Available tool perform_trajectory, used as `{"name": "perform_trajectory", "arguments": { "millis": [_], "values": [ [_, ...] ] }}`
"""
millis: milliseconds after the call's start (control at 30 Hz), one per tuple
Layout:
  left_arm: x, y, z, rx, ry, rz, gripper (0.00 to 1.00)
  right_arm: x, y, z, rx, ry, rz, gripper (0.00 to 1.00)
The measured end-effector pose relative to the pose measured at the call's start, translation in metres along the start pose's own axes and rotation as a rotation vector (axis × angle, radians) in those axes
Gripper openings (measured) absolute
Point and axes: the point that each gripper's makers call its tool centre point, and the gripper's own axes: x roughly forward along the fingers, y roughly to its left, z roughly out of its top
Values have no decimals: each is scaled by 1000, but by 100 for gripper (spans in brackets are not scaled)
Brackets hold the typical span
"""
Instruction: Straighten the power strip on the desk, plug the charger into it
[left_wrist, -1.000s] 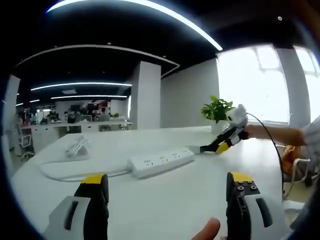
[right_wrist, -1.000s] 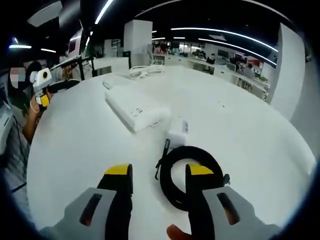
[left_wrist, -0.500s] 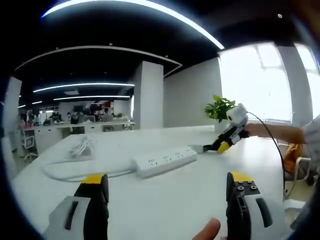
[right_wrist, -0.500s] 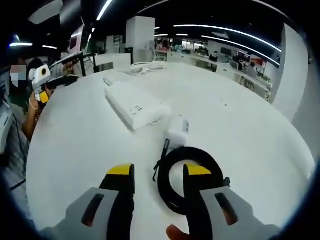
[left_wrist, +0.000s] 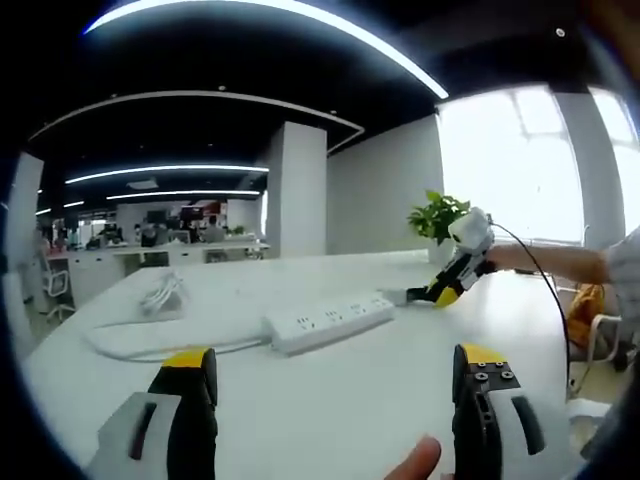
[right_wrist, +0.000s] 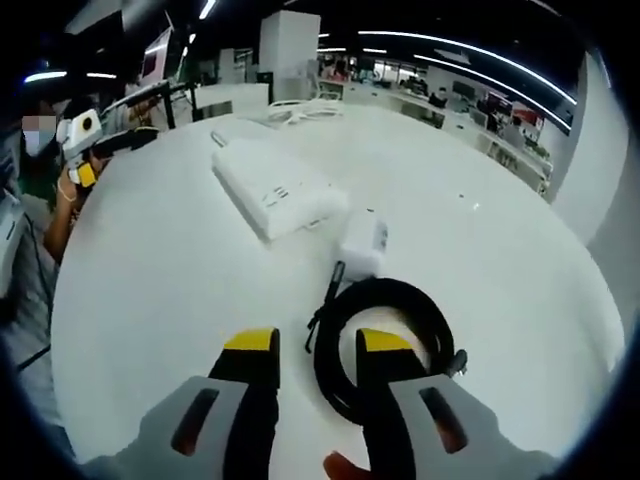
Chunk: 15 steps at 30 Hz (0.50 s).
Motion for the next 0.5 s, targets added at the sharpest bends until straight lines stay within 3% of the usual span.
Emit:
{"name": "perform_trajectory", "arguments": {
  "millis": [500],
  "values": [
    [-2, 1, 0, -1, -6, 1, 99, 3, 3, -2, -17, 38, 20, 14]
  ]
}}
